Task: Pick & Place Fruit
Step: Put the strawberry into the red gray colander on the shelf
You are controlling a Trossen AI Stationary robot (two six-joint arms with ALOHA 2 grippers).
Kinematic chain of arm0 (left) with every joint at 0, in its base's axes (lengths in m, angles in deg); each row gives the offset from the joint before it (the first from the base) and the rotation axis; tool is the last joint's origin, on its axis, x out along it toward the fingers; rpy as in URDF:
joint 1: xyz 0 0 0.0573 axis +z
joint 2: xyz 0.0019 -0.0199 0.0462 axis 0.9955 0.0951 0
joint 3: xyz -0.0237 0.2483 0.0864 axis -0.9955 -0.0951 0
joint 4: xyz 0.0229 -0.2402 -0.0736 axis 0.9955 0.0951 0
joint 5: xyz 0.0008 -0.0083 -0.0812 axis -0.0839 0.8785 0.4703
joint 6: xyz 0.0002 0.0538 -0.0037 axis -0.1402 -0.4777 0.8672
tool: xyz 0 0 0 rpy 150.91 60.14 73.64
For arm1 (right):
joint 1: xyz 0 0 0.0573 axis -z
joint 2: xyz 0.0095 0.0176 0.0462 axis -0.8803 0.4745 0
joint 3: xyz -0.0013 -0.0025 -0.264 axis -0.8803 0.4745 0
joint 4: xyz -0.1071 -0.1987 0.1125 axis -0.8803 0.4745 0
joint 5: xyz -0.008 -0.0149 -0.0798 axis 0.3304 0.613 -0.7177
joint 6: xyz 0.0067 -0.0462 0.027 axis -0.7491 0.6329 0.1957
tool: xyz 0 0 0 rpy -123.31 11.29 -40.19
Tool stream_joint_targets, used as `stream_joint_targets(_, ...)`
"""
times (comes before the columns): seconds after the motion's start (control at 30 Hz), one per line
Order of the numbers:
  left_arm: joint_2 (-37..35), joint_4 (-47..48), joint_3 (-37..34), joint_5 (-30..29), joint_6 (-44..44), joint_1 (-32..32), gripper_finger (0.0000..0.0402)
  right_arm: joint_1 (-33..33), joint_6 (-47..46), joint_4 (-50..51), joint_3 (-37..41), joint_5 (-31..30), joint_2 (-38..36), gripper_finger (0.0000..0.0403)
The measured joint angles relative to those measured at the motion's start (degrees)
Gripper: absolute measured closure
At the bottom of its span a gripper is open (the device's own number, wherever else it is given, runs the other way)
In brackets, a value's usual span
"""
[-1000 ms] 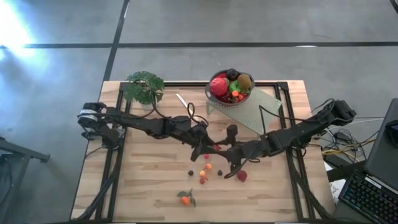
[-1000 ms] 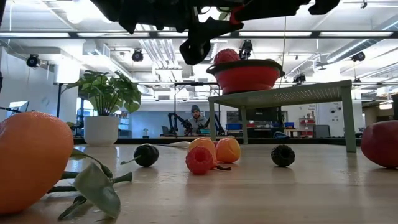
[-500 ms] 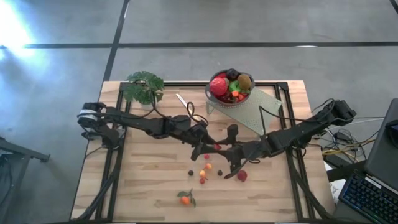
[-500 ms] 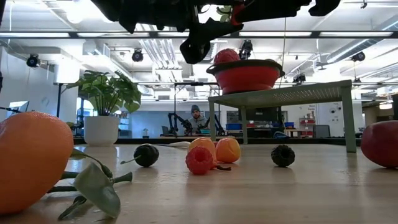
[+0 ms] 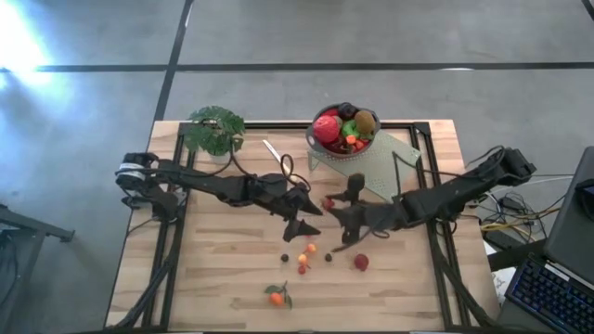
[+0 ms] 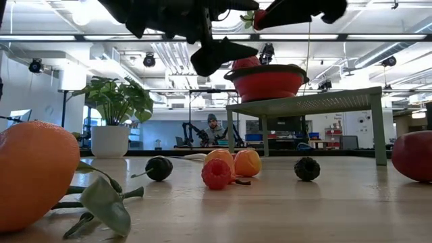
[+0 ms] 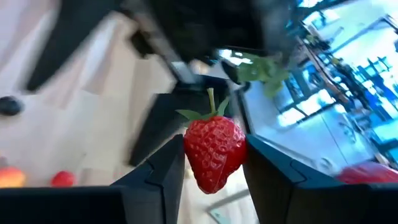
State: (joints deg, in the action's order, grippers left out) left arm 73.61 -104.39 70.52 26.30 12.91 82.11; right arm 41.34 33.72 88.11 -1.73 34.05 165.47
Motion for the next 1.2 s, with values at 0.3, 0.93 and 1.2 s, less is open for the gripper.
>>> stream_joint_targets(0.3,-0.48,1.52,-0.05,0.0,0.61,-0.16,0.0052,13.02,-1.33,6.36,0.0,5.06,-6.69,0.0272)
stream_joint_targets(0.93,-0.94,3.08,-0.09,0.15,-0.33,-0.31,0.0051,35.34,-5.17,14.46,-2.94,26.25,-10.02,0.0266)
stream_joint_targets(1.2,-0.94,3.17,-0.09,0.17,-0.11,-0.31,0.0051,40.91,-7.09,27.92,-15.33,26.64,-5.02,0.0266)
